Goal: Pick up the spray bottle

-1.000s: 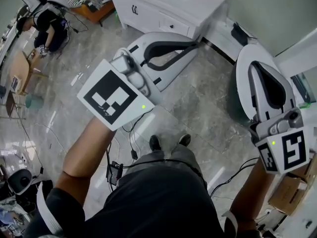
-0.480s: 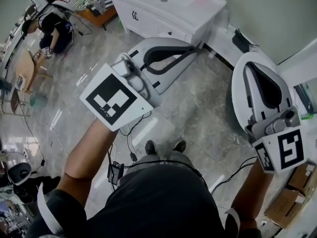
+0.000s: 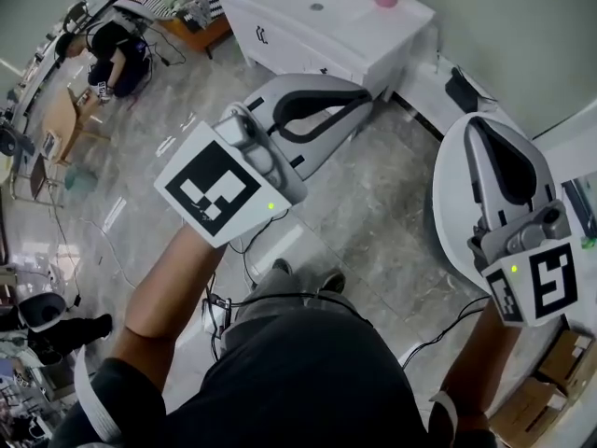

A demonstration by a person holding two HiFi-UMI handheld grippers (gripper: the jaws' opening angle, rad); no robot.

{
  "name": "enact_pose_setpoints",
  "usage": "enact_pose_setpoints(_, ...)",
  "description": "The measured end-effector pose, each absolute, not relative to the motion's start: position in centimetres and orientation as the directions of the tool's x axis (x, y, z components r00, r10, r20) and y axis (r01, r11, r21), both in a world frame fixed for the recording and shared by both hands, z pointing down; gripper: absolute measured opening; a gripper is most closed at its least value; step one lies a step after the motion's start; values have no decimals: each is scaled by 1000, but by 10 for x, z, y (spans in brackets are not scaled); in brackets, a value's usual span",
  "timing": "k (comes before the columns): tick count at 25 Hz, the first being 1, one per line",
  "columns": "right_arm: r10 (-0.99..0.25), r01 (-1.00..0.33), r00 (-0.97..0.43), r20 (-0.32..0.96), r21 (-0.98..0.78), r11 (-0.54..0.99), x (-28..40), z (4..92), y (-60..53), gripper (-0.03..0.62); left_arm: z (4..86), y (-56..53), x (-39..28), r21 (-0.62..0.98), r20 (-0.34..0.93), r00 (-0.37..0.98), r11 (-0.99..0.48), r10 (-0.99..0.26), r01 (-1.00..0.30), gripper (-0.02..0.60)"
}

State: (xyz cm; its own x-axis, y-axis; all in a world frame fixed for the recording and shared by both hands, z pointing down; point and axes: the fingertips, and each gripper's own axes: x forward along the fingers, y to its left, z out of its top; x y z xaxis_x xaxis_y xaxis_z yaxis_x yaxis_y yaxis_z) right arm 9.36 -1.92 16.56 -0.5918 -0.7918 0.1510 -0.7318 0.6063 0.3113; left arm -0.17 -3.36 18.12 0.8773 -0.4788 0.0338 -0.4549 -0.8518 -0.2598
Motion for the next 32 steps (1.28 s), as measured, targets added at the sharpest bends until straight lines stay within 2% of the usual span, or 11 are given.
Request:
enact_pose_setpoints(25, -864, -794, -449, 228, 341, 503, 135, 150, 4, 8, 172, -27, 34, -203, -9, 934, -914, -357, -352, 3)
enact_pose_setpoints(32, -857, -785, -457, 238, 345, 514, 133, 147, 2, 8, 171, -30, 29, -187, -8, 927, -910, -374, -369, 4)
